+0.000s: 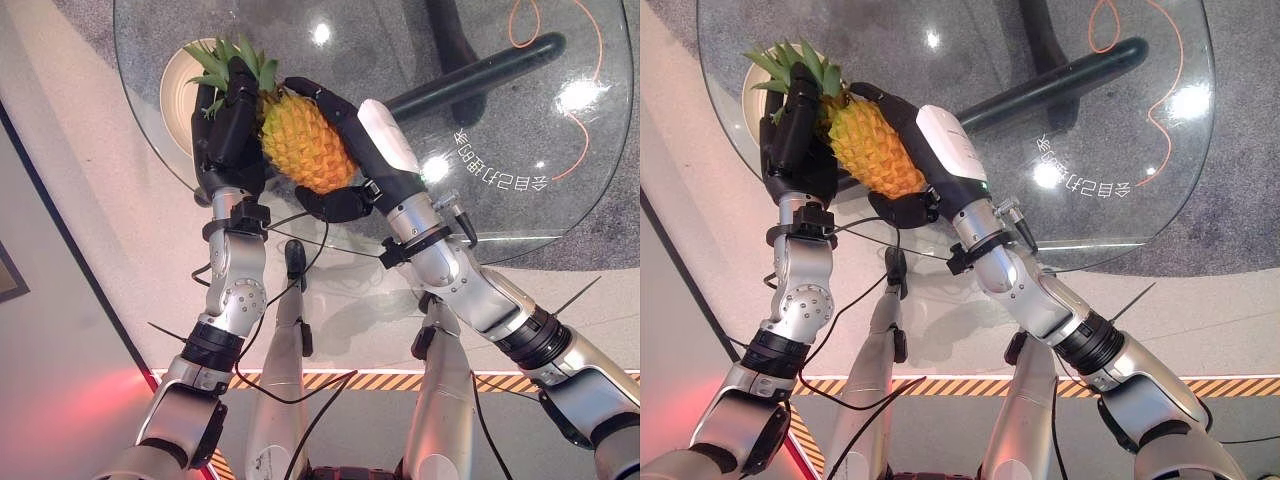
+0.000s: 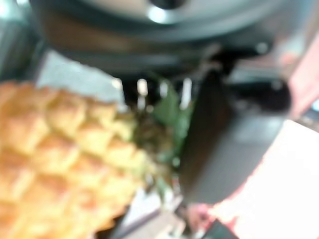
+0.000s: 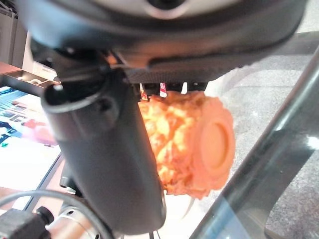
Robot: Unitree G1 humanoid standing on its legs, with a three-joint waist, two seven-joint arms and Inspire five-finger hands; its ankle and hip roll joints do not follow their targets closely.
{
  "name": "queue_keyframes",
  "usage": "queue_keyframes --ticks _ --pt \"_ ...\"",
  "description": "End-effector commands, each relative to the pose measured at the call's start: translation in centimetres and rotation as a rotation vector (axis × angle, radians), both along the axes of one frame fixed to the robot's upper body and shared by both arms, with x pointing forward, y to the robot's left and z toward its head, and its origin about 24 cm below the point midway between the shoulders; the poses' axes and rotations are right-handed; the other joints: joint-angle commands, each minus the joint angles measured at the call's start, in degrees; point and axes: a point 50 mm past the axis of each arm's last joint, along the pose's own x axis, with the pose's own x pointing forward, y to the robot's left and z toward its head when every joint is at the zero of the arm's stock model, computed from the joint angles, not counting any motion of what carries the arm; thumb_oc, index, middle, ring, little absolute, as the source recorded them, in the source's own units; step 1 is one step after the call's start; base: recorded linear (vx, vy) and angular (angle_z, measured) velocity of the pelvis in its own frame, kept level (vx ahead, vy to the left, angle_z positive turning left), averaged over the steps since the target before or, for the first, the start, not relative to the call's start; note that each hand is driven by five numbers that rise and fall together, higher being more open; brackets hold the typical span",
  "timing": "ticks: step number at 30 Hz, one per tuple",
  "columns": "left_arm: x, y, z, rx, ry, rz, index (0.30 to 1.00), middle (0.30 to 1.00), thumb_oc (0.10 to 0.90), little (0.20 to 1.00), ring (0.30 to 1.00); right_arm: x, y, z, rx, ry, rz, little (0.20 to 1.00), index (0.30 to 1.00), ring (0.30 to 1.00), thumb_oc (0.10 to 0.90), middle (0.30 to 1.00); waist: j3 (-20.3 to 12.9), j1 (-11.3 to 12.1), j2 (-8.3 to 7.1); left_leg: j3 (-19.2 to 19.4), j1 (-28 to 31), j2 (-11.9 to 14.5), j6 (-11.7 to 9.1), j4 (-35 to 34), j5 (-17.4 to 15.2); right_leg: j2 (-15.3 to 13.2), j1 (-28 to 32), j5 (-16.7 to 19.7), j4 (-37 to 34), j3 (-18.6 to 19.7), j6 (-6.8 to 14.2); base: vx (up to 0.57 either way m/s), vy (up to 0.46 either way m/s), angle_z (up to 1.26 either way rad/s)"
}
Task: Pick up the fruit to the plate
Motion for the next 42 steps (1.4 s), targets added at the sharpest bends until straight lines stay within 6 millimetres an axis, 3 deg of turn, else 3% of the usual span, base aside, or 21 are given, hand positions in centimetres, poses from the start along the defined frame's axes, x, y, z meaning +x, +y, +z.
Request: queue_keyframes --ticks 1,42 --pt "-3.0 -1.2 5.6 0.011 -0.332 -0.012 0.300 0.300 0.100 0.200 0.300 -2.8 0.1 6.9 0.195 -0.313 0.081 0.900 0.900 0.900 0.800 0.900 -0.95 1.67 0.08 -0.23 2.34 1.63 -0.92 0.24 -2.34 0.53 1.00 6.30 -6.64 -1.89 1.62 0.00 0.000 0.00" --pt "-3.3 2.5 5.5 -0.166 -0.288 0.331 0.300 0.300 0.100 0.200 0.300 -3.2 -0.3 7.4 0.255 -0.370 0.071 0.900 0.900 0.900 0.800 0.900 -0.95 1.64 -0.11 -0.01 2.78 1.94 -1.16 -0.49 -1.85 0.67 1.25 5.87 -6.48 -1.20 1.37 0.00 0.000 0.00"
